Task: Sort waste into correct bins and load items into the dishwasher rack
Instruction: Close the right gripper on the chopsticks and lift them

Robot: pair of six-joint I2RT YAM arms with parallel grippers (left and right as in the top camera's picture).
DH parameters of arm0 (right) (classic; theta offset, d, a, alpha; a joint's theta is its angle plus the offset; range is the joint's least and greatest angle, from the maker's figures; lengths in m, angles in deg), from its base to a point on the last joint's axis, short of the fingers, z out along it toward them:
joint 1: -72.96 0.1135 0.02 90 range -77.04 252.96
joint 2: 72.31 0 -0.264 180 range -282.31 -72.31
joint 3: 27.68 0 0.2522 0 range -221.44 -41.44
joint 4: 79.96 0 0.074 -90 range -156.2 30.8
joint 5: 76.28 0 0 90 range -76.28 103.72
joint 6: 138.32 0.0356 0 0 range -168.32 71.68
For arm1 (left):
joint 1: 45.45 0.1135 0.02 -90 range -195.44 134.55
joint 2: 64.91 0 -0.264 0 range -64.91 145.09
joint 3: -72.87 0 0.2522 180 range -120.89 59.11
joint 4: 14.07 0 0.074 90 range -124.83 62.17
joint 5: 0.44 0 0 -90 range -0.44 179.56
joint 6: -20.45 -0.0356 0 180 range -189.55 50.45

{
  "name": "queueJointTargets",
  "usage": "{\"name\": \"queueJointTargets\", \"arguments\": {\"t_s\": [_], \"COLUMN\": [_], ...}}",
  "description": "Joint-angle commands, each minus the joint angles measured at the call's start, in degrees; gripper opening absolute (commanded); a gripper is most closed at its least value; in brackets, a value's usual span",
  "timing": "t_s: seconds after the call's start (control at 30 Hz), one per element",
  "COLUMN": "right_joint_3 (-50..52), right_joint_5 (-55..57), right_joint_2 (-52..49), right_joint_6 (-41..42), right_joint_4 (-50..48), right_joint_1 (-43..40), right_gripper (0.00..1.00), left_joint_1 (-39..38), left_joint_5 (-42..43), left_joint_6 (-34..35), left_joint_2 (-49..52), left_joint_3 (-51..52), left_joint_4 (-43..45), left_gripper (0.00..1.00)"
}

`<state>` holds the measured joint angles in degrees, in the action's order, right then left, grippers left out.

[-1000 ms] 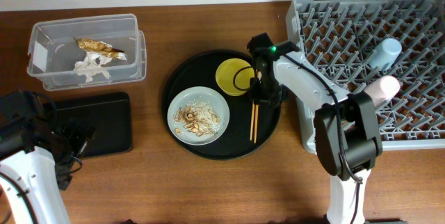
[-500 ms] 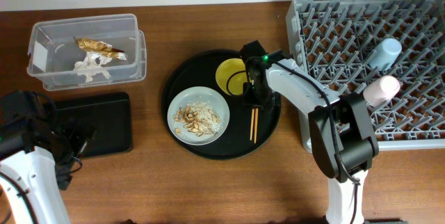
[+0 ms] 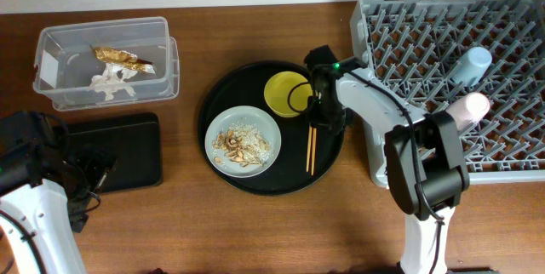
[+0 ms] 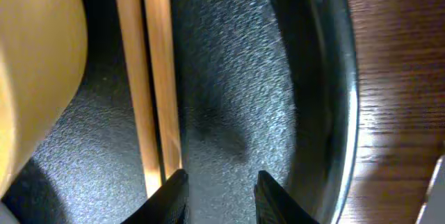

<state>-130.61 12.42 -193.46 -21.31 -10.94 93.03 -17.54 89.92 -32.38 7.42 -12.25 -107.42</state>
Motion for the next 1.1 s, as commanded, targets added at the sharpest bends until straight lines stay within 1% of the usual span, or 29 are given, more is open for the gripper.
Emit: {"name": "queueJointTargets", "arguments": {"t_s": [0.0, 0.53, 0.83, 1.07], "right_joint_3": [0.2, 3.0, -1.8, -2.1], "right_joint_5": [0.3, -1.5, -1.5, -1.7], "right_joint_2": [-0.3, -0.3, 2.9, 2.7], "right_joint_6": [0.5, 0.5, 0.5, 0.5], "right_joint_4": [0.1, -1.6, 2.6, 3.0], "right_joint_1": [0.6, 0.6, 0.5, 1.1], "right_gripper": [0.33, 0.33, 0.33, 0.33], "left_joint_1": [0.3, 0.3, 0.3, 0.3], "left_joint_5": [-0.6, -0.6, -0.6, -0.6], "left_joint_6": [0.6, 0.6, 0.6, 0.6], "left_joint_2": [0.1, 0.1, 0.1, 0.1], "left_joint_3": [0.1, 0.1, 0.1, 0.1], "left_joint_4": [0.1, 0.1, 0.1, 0.1], "left_gripper": [0.99, 0.99, 0.99, 0.99]}}
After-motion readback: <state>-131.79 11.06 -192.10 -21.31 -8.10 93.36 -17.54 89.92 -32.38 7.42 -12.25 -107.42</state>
